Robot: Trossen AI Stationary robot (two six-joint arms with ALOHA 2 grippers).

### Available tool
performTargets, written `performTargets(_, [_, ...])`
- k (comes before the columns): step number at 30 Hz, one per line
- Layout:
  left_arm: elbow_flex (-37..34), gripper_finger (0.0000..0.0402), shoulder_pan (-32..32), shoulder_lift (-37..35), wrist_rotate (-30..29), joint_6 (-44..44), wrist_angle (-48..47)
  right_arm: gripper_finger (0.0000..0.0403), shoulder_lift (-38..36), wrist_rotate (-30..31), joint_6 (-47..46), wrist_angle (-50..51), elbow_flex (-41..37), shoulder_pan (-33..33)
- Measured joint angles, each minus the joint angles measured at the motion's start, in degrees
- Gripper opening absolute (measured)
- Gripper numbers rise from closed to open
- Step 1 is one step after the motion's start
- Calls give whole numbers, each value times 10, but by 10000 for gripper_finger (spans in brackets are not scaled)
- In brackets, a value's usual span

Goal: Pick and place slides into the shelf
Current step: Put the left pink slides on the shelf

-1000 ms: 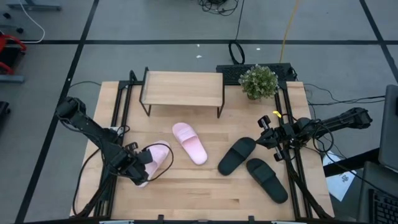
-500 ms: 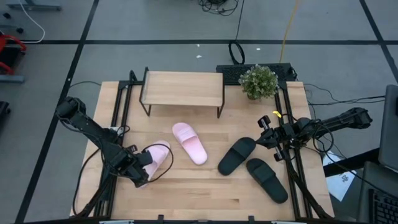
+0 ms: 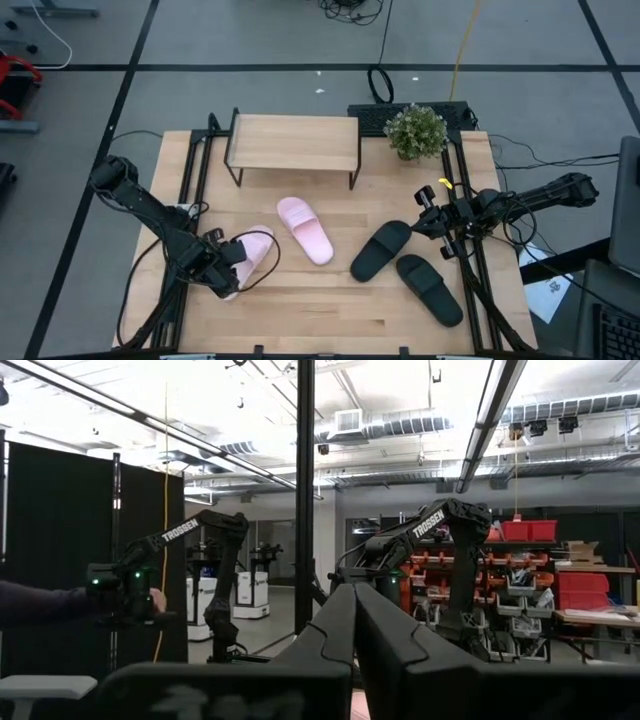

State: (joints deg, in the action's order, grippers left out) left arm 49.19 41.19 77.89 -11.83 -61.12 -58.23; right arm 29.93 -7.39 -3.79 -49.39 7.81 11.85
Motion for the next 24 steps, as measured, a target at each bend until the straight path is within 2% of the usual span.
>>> performTargets(7, [0, 186, 0, 0, -77, -5, -52, 0, 0, 1, 0, 0, 0, 0])
performTargets(24, [0, 186, -8, 6, -118, 31, -13, 0, 0, 1, 19, 25, 0, 0])
